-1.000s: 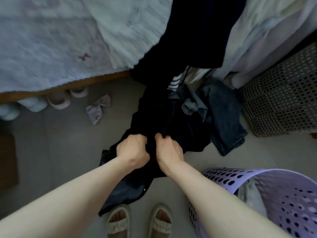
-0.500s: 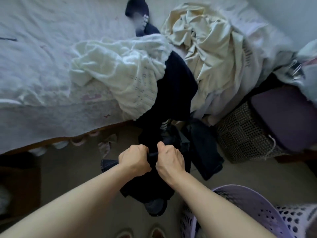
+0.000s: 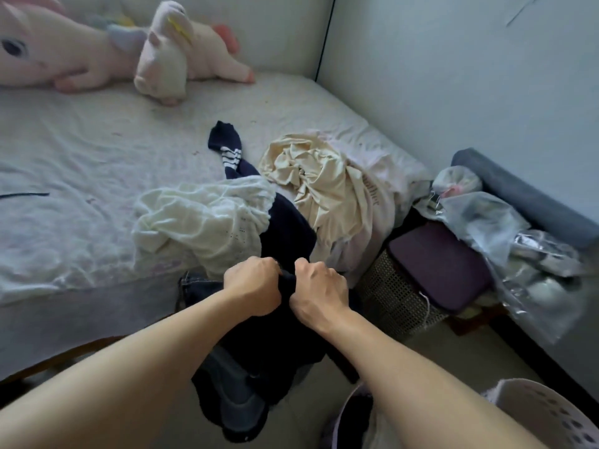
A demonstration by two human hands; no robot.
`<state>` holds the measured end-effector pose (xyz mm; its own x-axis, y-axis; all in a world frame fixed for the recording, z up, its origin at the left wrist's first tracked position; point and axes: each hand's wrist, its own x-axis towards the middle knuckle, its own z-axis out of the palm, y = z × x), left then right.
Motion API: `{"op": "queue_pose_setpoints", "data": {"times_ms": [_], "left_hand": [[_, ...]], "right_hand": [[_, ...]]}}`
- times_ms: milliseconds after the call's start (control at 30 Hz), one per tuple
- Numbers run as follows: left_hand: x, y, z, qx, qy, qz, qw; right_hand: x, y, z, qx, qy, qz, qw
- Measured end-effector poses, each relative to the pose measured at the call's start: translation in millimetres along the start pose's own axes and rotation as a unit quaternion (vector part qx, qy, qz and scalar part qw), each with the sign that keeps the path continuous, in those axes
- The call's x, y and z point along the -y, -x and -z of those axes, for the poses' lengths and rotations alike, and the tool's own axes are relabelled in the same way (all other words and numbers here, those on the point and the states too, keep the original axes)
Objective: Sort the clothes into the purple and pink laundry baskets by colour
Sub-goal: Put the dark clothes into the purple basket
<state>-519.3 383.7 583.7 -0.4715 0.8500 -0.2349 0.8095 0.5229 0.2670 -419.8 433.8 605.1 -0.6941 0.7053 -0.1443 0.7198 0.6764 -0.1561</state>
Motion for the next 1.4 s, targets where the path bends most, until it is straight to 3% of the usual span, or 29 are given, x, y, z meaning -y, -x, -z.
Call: {"op": "queue_pose_setpoints", "data": {"times_ms": [233,500,833,967,1033,1167,1300,1400], "left_hand": [[-34.4,27.7,89.2,-0.043,0.016,-0.036,0.998],[-91.9,53.0,174.4,-0.182,0.022,-0.077,0.980],[-153.5,76.7,270.2,-0.293,0.062,-0.108,0.948],[-152.7,76.4,295.6,-0.326,0.057,-0.083,0.940],[-145.0,76.3,300.4,-0.336,0.053,-0.059,0.938],[-125.5,73.9,297.1,-0.352,0.034,-0.032,0.935],[-119.5,79.5,289.4,-0.369,0.034,-0.025,0.929],[-130.9,95.5,285.6,-0.412,0.069,-0.012,0.908]], "right_hand": [[-6.1,28.2,86.3,-0.112,0.018,0.035,0.993],[-31.1,54.6,170.9,-0.216,-0.003,0.081,0.973],[-82.0,77.3,227.5,-0.099,-0.063,0.022,0.993],[-83.6,72.8,242.7,-0.158,-0.128,-0.035,0.979],[-80.8,69.1,254.7,-0.178,-0.221,-0.058,0.957],[-66.2,56.8,279.0,-0.135,-0.511,-0.101,0.843],[-44.5,52.9,302.9,-0.128,-0.627,-0.118,0.760],[-31.6,51.8,317.0,-0.142,-0.648,-0.119,0.738]]}}
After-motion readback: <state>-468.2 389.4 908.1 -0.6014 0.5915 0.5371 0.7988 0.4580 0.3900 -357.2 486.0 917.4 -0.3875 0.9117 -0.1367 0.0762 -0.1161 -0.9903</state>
